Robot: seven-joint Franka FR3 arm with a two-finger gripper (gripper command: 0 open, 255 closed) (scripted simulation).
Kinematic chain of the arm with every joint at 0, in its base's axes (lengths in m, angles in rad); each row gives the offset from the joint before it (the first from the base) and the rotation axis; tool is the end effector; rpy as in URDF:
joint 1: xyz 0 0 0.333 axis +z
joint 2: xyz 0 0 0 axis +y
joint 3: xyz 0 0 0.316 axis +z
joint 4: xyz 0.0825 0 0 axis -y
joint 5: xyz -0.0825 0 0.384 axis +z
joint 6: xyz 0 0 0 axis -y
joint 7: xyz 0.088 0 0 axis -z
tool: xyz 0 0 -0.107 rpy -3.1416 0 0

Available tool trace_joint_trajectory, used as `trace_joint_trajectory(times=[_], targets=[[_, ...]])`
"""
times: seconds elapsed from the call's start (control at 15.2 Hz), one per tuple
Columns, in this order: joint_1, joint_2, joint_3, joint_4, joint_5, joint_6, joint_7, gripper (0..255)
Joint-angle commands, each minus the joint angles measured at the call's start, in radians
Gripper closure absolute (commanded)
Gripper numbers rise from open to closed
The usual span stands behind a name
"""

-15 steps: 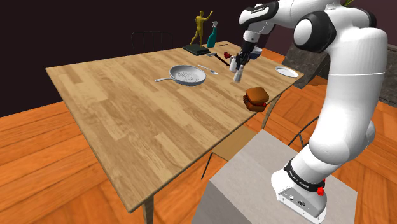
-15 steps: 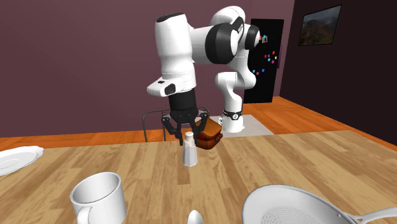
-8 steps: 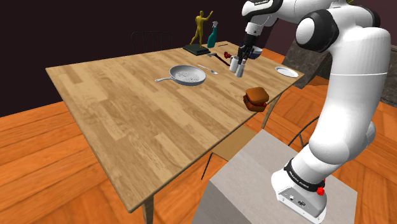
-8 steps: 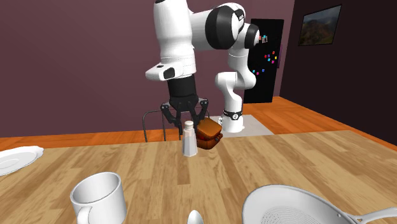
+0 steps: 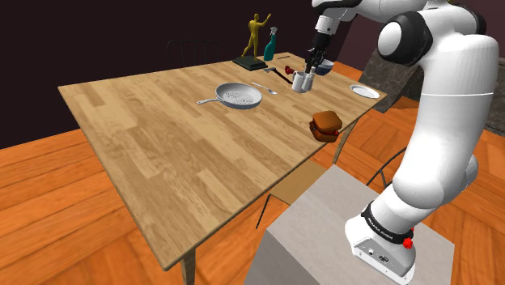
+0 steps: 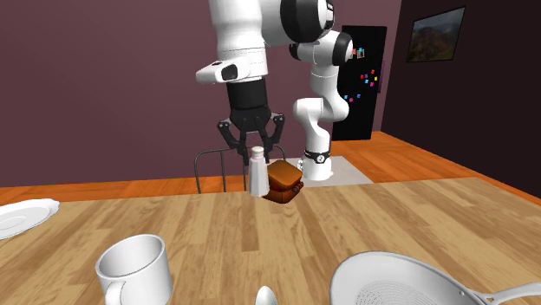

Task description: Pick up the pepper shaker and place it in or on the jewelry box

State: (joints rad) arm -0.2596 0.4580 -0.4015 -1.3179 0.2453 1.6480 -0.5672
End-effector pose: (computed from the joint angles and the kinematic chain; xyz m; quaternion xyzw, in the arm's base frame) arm 0.5786 -0.3533 0.4833 -0.9972 0.0474 0.0185 0.0548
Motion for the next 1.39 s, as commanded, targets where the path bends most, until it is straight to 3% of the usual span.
trace_joint_trajectory(times=[0.0, 0.53, 0.92, 1.32], targets=[[-0.004, 0.002, -0.001, 0.03, 0.0, -0.028, 0.002, 255], [-0.025, 0.022, -0.001, 0.164, 0.006, -0.141, 0.013, 255], [0.069, -0.29, -0.022, -0.236, -0.104, -0.032, 0.038, 255], [0.103, -0.562, -0.006, -0.511, -0.209, -0.001, 0.098, 255]])
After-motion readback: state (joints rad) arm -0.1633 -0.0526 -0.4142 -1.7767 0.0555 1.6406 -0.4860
